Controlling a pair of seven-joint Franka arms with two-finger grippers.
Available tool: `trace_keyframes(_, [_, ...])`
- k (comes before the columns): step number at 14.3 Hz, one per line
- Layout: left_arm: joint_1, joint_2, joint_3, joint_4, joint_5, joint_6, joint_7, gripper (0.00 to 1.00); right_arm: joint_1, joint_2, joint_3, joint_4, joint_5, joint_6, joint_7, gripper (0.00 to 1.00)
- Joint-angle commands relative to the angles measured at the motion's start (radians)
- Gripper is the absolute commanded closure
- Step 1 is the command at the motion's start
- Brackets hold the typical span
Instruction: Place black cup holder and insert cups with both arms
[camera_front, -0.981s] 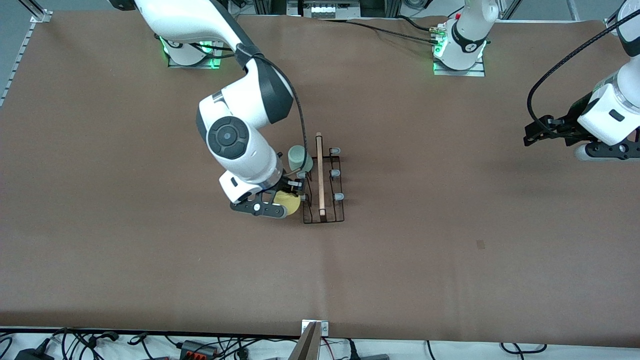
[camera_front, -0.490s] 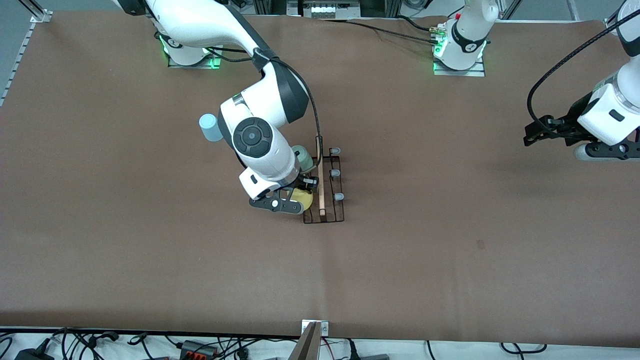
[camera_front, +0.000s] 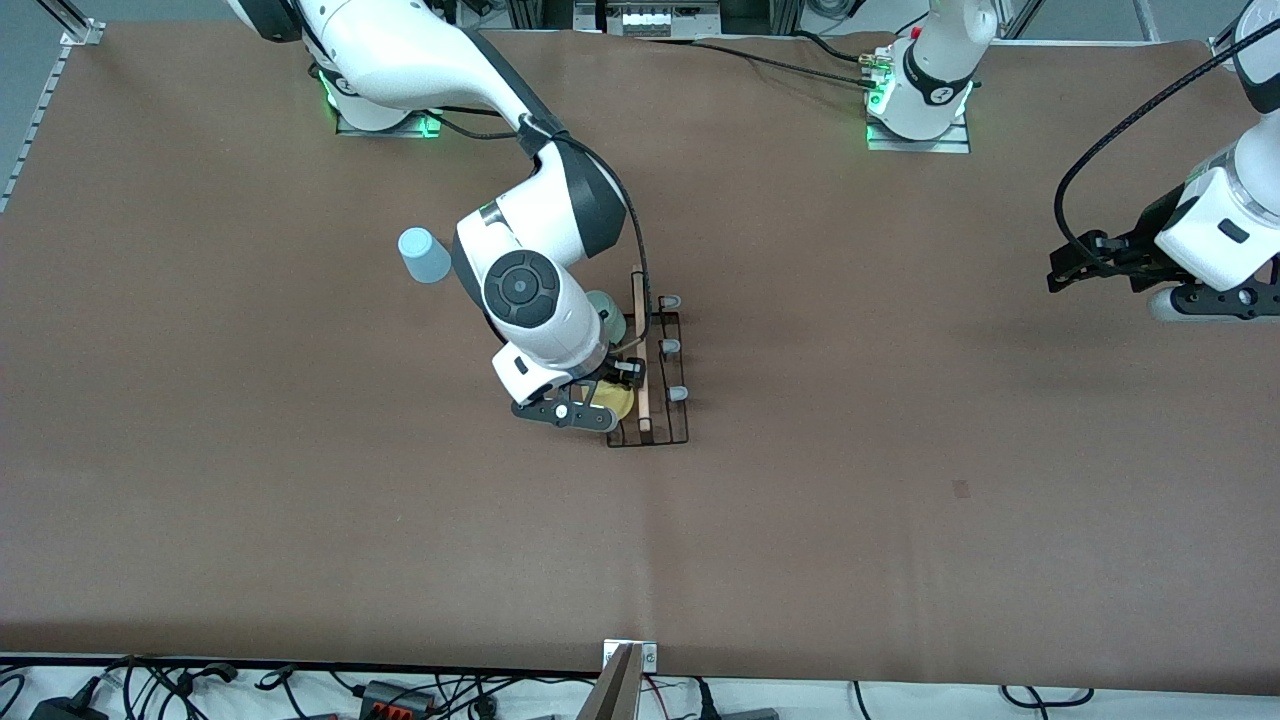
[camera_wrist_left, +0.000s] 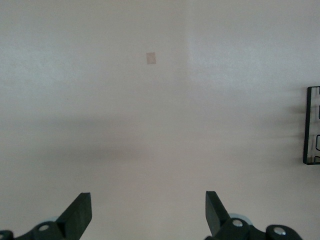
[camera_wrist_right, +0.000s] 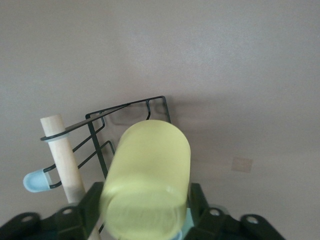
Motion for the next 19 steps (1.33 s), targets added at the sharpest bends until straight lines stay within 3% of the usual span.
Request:
trace_keyframes(1, [0.0, -0.001, -0.001, 0.007, 0.011, -0.002, 0.003, 0.0, -0.001, -0.01, 0.0, 0.003, 0.006, 0.002, 0.016, 0.0])
trace_keyframes(5, [0.0, -0.001, -0.001, 0.007, 0.011, -0.002, 0.003, 0.0, -0.021, -0.053, -0.017, 0.004, -0.001, -0.051, 0.008, 0.0])
trace_keyframes(8, [0.0, -0.001, -0.001, 0.007, 0.011, -0.002, 0.003, 0.0, -0.047, -0.124, -0.092, 0.003, -0.002, -0.122, -0.048, 0.0])
trace_keyframes(14, [0.0, 0.001, -0.001, 0.007, 0.011, -0.002, 0.003, 0.0, -0.129, -0.233, -0.257, 0.003, 0.001, -0.31, -0.372, 0.0])
trace_keyframes(19, [-0.001, -0.001, -0.001, 0.007, 0.011, -0.002, 0.003, 0.0, -0.235, -0.293, -0.238, -0.008, -0.001, -0.305, -0.412, 0.0])
